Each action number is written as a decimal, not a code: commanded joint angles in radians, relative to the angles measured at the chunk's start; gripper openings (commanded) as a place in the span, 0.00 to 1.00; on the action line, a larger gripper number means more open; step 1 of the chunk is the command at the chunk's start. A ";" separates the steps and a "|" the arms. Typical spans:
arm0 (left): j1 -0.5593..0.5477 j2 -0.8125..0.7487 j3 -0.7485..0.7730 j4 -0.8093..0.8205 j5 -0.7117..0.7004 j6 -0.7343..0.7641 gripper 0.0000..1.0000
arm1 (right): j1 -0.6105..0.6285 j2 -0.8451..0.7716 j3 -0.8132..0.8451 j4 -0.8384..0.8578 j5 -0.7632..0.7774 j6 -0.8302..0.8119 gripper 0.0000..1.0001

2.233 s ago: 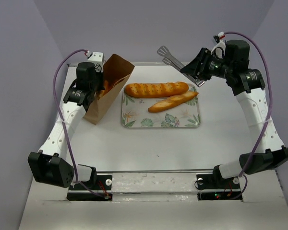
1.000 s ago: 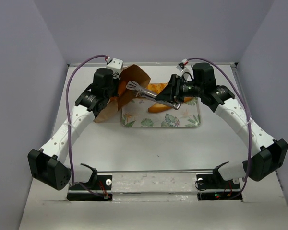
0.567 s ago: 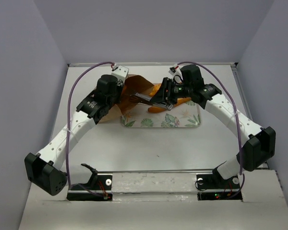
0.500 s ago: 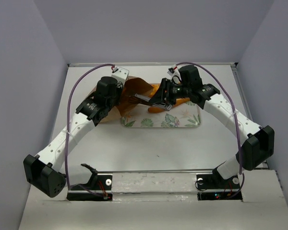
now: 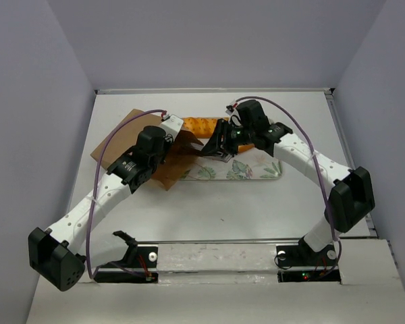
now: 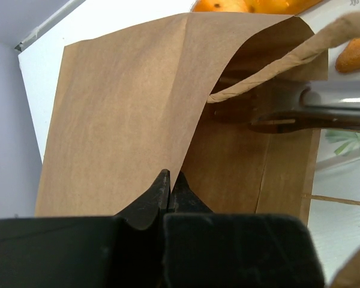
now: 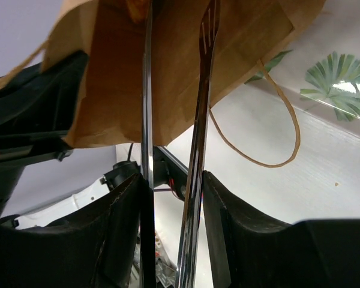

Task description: Take the fake bread out of the paper bag

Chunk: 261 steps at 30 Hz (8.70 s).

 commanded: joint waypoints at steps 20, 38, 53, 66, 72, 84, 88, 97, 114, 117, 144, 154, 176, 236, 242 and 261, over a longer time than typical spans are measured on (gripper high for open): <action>0.002 0.024 0.118 -0.034 0.055 -0.140 0.00 | 0.064 0.281 0.008 0.546 0.153 0.137 0.49; 0.002 0.033 0.143 -0.029 0.113 -0.190 0.00 | 0.082 0.447 0.109 0.608 0.152 0.194 0.52; 0.002 0.045 0.123 -0.026 0.029 -0.187 0.00 | 0.091 0.410 0.141 0.597 0.135 0.175 0.03; 0.120 0.182 0.229 -0.057 -0.106 -0.178 0.00 | 0.091 0.095 0.065 0.379 0.239 0.030 0.01; 0.166 0.197 0.270 -0.040 -0.119 -0.166 0.00 | 0.068 0.008 0.029 0.299 0.262 -0.007 0.01; 0.246 0.205 0.221 0.060 -0.175 -0.083 0.00 | -0.012 -0.136 0.089 0.138 0.275 -0.084 0.01; 0.260 0.215 0.212 0.084 -0.181 -0.066 0.00 | -0.065 -0.185 0.101 0.094 0.275 -0.087 0.01; 0.277 0.217 0.177 0.108 -0.188 -0.049 0.00 | -0.214 -0.273 0.098 -0.021 0.267 -0.104 0.01; 0.315 0.174 0.246 0.048 -0.140 -0.088 0.00 | -0.237 -0.173 -0.159 0.037 0.143 -0.113 0.01; 0.315 0.172 0.246 0.046 -0.129 -0.095 0.00 | -0.211 -0.146 -0.165 0.069 0.140 -0.099 0.01; 0.315 0.162 0.284 0.019 -0.076 -0.108 0.00 | -0.167 -0.172 -0.032 -0.136 0.322 -0.128 0.54; 0.314 0.116 0.266 -0.026 0.061 -0.112 0.00 | -0.157 -0.179 0.253 -0.316 0.203 -0.329 0.52; 0.314 -0.111 -0.007 0.089 0.280 -0.019 0.00 | 0.179 0.121 0.192 0.117 0.049 -0.190 0.50; 0.277 -0.032 -0.024 0.198 0.371 0.109 0.00 | 0.205 0.468 0.241 0.359 0.020 -0.211 0.53; 0.277 -0.055 -0.053 0.212 0.440 0.153 0.00 | 0.205 0.459 0.239 0.364 0.008 -0.205 0.54; 0.278 -0.096 -0.138 0.258 0.280 0.158 0.00 | 0.205 0.479 0.273 0.327 0.034 -0.205 0.53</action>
